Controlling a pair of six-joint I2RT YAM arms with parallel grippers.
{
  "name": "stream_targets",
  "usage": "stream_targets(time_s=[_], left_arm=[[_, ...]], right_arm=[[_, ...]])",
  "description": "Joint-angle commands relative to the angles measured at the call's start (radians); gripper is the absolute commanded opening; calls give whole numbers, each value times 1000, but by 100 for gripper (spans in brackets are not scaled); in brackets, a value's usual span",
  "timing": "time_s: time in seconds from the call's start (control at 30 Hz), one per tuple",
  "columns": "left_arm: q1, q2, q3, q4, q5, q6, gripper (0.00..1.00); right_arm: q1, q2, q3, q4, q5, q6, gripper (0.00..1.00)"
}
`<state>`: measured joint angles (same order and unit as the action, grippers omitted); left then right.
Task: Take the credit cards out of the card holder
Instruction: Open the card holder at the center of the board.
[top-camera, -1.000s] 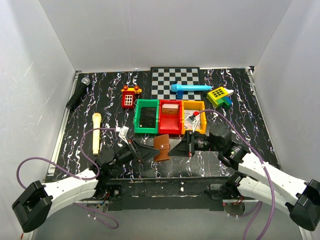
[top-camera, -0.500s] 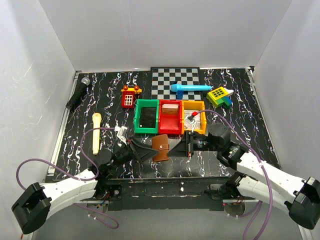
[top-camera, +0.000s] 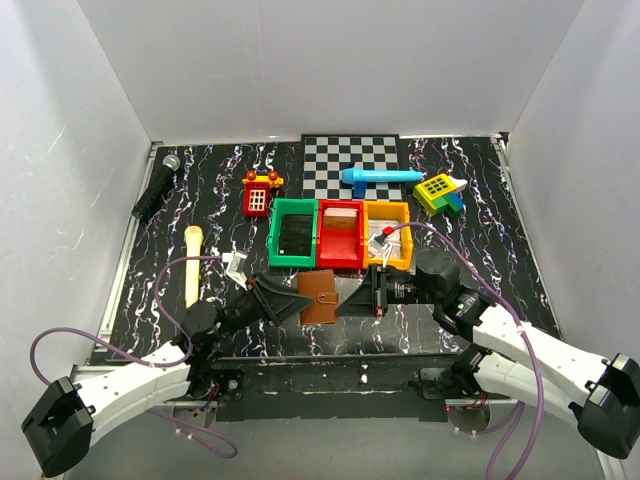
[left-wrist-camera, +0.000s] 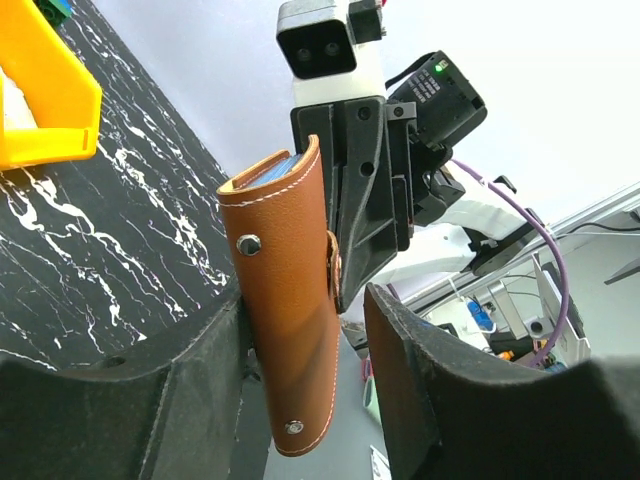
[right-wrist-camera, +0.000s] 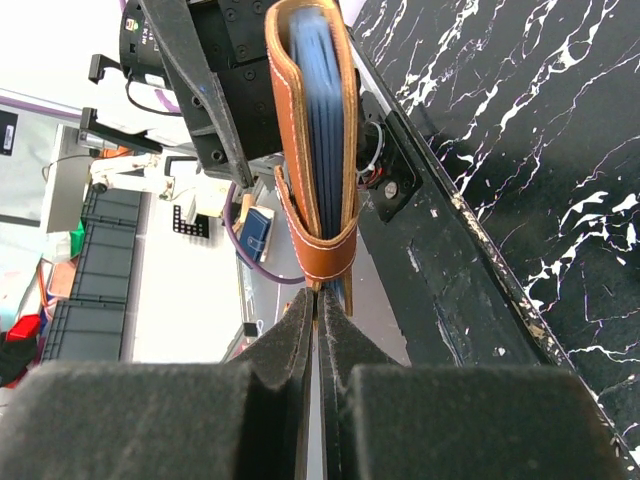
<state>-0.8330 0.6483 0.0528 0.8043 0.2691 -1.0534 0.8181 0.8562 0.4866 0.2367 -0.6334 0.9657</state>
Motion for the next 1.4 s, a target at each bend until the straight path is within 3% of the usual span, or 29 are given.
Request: stream_targets(time_s=[0.0,0.43,0.5,0.57,0.6,0.7,0.77,0.87,1.0,1.17,1.37], left_arm=[[-2,-22,15,-2,15,16,45],[-2,-21,18,12,21,20,26],[-2,-22,22,9,27,23,17],[-2,-27,35,-20,27,30,0],[-2,-30,53,-60,24,36,0],[-2,-39,135,-250,10,84,0],[-3,-27,218,-428,-22,114,0],[-6,16,358,-682,-97,142,0],[-66,71,484,-905,-255,164,0],[-241,217,680,-1102,-583,184,0],[-328,349,832,-1260,-735,118,0]], right_arm=[[-5,-8,-11,52,-2,-10,1],[-5,-14,-16,32,-5,-18,1],[-5,-16,-11,20,-5,-25,1],[-5,-16,4,-9,-5,-39,1],[-5,-17,23,-45,-2,-54,1],[-5,-45,104,-216,50,-148,45],[-4,-72,177,-373,127,-221,59],[13,-89,318,-604,265,-338,63],[104,-42,496,-863,560,-413,63],[277,98,671,-1068,995,-351,59],[363,219,768,-1157,1215,-265,59]])
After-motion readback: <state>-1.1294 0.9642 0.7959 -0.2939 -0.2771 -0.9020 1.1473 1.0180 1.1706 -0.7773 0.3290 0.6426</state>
